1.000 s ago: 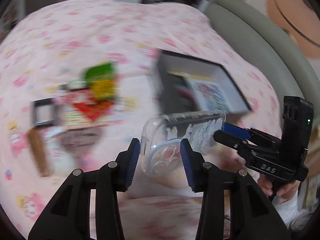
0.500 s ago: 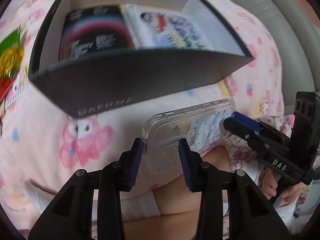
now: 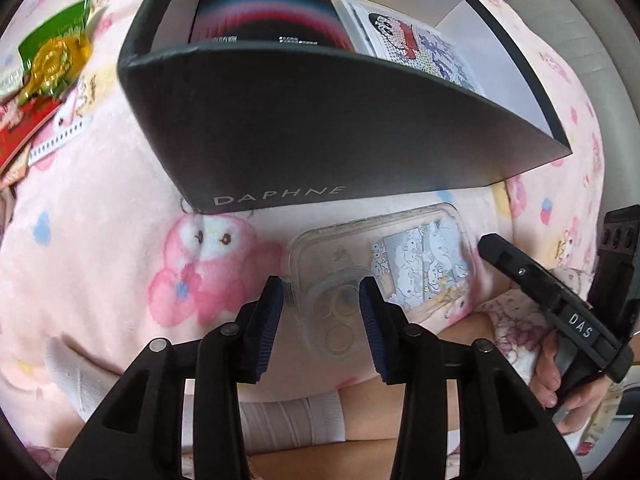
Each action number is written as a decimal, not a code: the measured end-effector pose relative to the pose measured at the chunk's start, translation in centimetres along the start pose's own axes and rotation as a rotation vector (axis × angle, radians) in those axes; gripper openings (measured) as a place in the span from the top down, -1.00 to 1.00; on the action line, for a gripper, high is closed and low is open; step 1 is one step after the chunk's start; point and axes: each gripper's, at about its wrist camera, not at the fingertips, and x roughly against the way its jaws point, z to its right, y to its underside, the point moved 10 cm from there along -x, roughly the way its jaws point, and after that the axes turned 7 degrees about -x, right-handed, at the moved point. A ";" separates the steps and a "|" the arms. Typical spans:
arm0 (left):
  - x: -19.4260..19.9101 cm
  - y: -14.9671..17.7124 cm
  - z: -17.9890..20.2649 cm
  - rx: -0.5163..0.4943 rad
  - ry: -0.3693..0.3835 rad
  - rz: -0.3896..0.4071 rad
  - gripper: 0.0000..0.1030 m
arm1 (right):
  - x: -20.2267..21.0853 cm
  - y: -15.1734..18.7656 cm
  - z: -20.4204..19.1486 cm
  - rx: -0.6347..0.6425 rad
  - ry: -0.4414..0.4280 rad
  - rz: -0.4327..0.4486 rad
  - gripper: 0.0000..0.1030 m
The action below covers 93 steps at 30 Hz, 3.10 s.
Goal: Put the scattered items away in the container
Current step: 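Carry the clear plastic case over the black box and lower it inside, then open the right gripper to release the case onto the sticker sheet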
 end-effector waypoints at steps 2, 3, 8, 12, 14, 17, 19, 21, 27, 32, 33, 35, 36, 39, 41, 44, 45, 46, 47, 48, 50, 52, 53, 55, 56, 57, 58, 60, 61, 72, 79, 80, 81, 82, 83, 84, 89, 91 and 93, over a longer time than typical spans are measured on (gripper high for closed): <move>0.1 -0.1 -0.2 -0.007 -0.048 0.014 0.26 | 0.0 0.1 0.1 0.005 0.019 -0.001 0.22; 0.1 -0.1 -0.3 -0.003 -0.065 0.018 0.26 | -0.2 0.2 -0.1 0.010 0.024 -0.009 0.22; -0.1 -0.2 -0.3 0.012 -0.083 0.008 0.16 | -1.2 0.5 0.1 0.041 0.089 -0.044 0.18; -0.8 -0.1 0.3 0.022 -0.005 -0.020 0.15 | -2.1 0.9 0.0 0.019 0.054 -0.085 0.16; -0.8 0.0 0.6 0.027 0.021 -0.028 0.18 | -1.9 0.9 0.0 -0.002 0.023 -0.090 0.16; -0.2 0.0 1.2 0.003 0.016 -0.008 0.18 | -1.8 1.3 -0.7 0.011 -0.035 -0.103 0.13; 0.2 -0.1 1.2 0.000 -0.003 0.011 0.18 | -1.2 1.4 -1.4 0.040 -0.067 -0.072 0.14; 0.4 -0.1 1.3 0.011 0.007 0.019 0.18 | -0.6 1.3 -1.9 0.055 -0.090 -0.039 0.14; 2.6 0.4 4.3 -0.097 0.027 0.083 0.22 | 1.7 0.9 -1.6 0.111 0.028 0.067 0.22; 7.8 -0.6 6.4 -0.189 0.053 0.219 0.22 | 7.5 0.5 -2.7 0.166 0.016 0.182 0.22; 9.2 -1.3 7.1 -0.201 0.062 0.255 0.22 | 8.5 -0.1 -2.7 0.169 0.010 0.197 0.22; 11.4 -2.8 7.5 -0.213 0.073 0.298 0.22 | 10.9 -2.1 -3.6 0.176 -0.019 0.256 0.22; 12.3 -3.9 8.1 -0.226 0.072 0.322 0.22 | 11.6 -3.0 -4.1 0.179 -0.032 0.280 0.22; 12.0 -8.4 9.1 -0.236 0.045 0.346 0.22 | 11.6 -6.2 -5.3 0.182 -0.047 0.304 0.22; 11.8 -10.8 9.5 -0.225 0.034 0.337 0.22 | 10.2 -8.9 -5.3 0.182 -0.034 0.287 0.22; 10.2 -13.7 8.0 -0.186 0.029 0.280 0.22 | 7.2 -11.3 -4.7 0.189 0.020 0.218 0.22; 9.0 -14.5 7.4 -0.175 0.023 0.251 0.22 | 5.9 -11.6 -4.5 0.186 0.028 0.180 0.22; 7.6 -15.3 6.8 -0.155 0.024 0.208 0.22 | 4.8 -11.7 -4.1 0.175 0.040 0.141 0.22; 6.5 -15.5 6.4 -0.141 0.027 0.185 0.22 | 4.7 -11.7 -3.7 0.173 0.047 0.123 0.22; 5.6 -15.7 6.1 -0.128 0.028 0.159 0.22 | 4.2 -11.6 -3.5 0.176 0.057 0.108 0.22; 4.4 -15.4 5.8 -0.124 0.033 0.127 0.21 | 3.7 -11.1 -3.1 0.201 0.087 0.118 0.22; 3.6 -15.1 5.8 -0.121 0.058 0.109 0.21 | 3.3 -11.0 -3.1 0.247 0.129 0.146 0.22; 3.2 -14.9 5.6 -0.114 0.068 0.099 0.21 | 3.2 -10.9 -3.0 0.264 0.150 0.160 0.22; 2.3 -14.7 5.5 -0.103 0.091 0.068 0.21 | 2.9 -11.5 -3.0 0.270 0.159 0.171 0.22; 2.1 -14.7 5.4 -0.098 0.096 0.056 0.22 | 2.9 -11.6 -2.9 0.263 0.158 0.169 0.22; 1.8 -14.8 5.2 -0.090 0.098 0.042 0.22 | 2.9 -11.8 -3.0 0.257 0.148 0.157 0.22; 1.7 -15.0 5.0 -0.088 0.098 0.037 0.22 | 2.9 -12.0 -3.1 0.258 0.136 0.142 0.22; 2.1 -15.5 4.7 -0.083 0.095 0.048 0.22 | 3.1 -13.5 -3.6 0.266 0.131 0.142 0.22; 2.4 -15.7 4.5 -0.075 0.095 0.055 0.22 | 3.3 -14.0 -3.7 0.270 0.141 0.151 0.22; 0.7 -16.7 5.2 -0.148 0.001 0.065 0.22 | 5.6 -17.4 -1.2 0.152 0.076 0.342 0.22; 0.5 -16.0 8.3 -0.245 0.079 0.078 0.22 | 6.1 -18.2 2.1 0.071 0.107 0.322 0.22; 0.6 -16.3 8.3 -0.237 0.074 0.084 0.22 | 5.6 -18.1 2.5 0.059 0.107 0.300 0.22; 0.5 -16.6 8.2 -0.225 0.071 0.088 0.22 | 5.2 -18.2 2.6 0.052 0.095 0.293 0.22; 0.5 -16.9 8.1 -0.211 0.067 0.091 0.22 | 5.1 -18.2 2.7 0.045 0.087 0.287 0.22; 0.5 -17.1 8.2 -0.205 0.063 0.094 0.22 | 4.8 -18.1 2.6 0.042 0.087 0.276 0.22; 0.3 -17.5 8.3 -0.204 0.064 0.094 0.22 | 4.8 -18.1 2.6 0.042 0.090 0.275 0.22; -1.3 -18.8 10.2 -0.227 0.073 0.043 0.21 | 5.7 -18.6 2.6 0.085 0.134 0.333 0.22; -2.2 -18.1 11.7 -0.249 0.132 0.000 0.20 | 6.6 -18.9 2.6 0.126 0.183 0.384 0.22; -2.6 -17.3 12.3 -0.255 0.173 -0.025 0.20 | 7.1 -19.0 2.7 0.146 0.211 0.405 0.22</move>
